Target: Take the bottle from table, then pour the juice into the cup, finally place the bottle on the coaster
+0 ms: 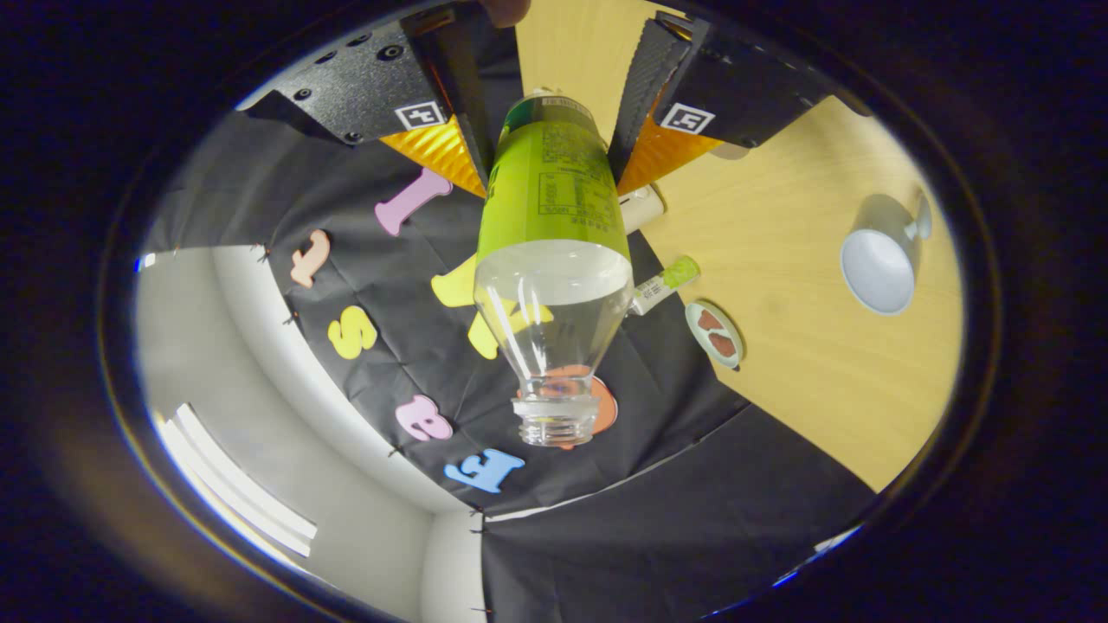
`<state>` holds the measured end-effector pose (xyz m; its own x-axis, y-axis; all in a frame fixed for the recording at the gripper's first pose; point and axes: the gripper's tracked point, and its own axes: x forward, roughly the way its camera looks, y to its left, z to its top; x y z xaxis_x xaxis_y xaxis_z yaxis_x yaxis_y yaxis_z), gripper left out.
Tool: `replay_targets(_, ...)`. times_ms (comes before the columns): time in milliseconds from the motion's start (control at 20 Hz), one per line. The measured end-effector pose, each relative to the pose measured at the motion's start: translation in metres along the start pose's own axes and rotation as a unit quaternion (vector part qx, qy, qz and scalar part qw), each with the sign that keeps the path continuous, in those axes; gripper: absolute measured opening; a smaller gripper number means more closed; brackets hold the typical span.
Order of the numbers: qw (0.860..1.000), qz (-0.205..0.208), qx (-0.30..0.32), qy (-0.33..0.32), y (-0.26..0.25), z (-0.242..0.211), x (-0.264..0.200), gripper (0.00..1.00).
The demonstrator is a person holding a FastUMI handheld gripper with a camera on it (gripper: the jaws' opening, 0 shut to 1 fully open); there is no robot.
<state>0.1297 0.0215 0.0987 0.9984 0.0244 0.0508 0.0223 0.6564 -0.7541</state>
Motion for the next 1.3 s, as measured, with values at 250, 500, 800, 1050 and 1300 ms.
replay_targets(250,0.980,0.052,0.190,0.003,-0.015,-0.019,-0.004,0.76)
replay_targets(500,0.954,0.080,0.290,0.006,-0.038,-0.021,0.013,0.76)
replay_targets(800,0.935,0.115,0.336,0.016,-0.029,-0.022,0.047,0.76)
replay_targets(1050,0.914,0.154,0.374,0.041,0.003,-0.028,0.074,0.77)
replay_targets(1300,0.896,0.179,0.399,0.080,0.045,-0.055,0.096,0.77)
